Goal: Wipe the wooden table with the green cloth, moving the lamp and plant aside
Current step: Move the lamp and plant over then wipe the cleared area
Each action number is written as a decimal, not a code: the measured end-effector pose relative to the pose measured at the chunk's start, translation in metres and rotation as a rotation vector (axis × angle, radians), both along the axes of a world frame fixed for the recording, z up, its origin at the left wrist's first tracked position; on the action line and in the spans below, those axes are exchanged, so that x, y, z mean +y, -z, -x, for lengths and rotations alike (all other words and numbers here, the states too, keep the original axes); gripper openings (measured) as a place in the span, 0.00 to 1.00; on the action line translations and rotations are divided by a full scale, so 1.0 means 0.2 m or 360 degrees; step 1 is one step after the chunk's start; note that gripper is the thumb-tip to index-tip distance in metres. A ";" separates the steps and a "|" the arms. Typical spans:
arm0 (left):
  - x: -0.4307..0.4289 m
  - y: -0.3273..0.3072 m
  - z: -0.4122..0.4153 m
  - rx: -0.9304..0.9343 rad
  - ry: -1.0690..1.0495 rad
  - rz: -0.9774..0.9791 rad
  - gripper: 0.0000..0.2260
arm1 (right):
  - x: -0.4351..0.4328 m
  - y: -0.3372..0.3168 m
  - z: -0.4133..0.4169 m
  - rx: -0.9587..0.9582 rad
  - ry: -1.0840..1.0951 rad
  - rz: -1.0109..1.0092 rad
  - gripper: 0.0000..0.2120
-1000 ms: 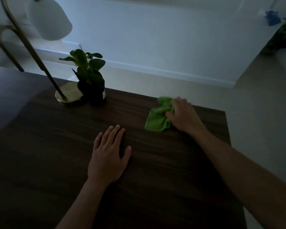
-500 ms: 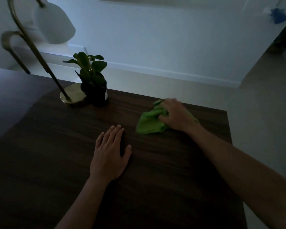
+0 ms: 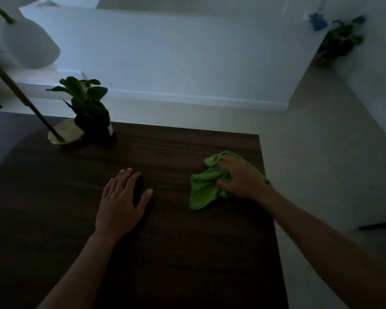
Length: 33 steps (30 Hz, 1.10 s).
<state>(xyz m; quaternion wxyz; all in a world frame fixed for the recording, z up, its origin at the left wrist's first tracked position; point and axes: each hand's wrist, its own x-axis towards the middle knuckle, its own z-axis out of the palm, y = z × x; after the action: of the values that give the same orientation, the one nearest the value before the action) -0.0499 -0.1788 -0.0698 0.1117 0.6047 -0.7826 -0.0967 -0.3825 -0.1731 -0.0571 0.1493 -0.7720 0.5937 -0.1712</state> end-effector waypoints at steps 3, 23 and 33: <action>0.06 0.00 0.09 -0.0203 0.0067 -0.0097 0.40 | -0.10 0.02 0.22 -0.0035 0.0334 -0.0050 0.23; 0.40 -0.04 0.18 0.0076 0.0403 -0.0254 0.33 | 0.69 0.06 -0.14 0.0018 0.1102 -0.0152 0.27; 0.72 -0.03 -0.01 0.0394 0.0583 -0.0343 0.26 | 1.70 0.05 -0.76 0.0136 0.0540 0.0011 0.28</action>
<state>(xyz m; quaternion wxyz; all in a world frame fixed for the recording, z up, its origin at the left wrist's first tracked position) -0.0472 -0.0341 -0.0636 0.1222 0.4448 -0.8447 -0.2715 -0.2296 0.1674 -0.0662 0.0903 -0.6678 0.7206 -0.1630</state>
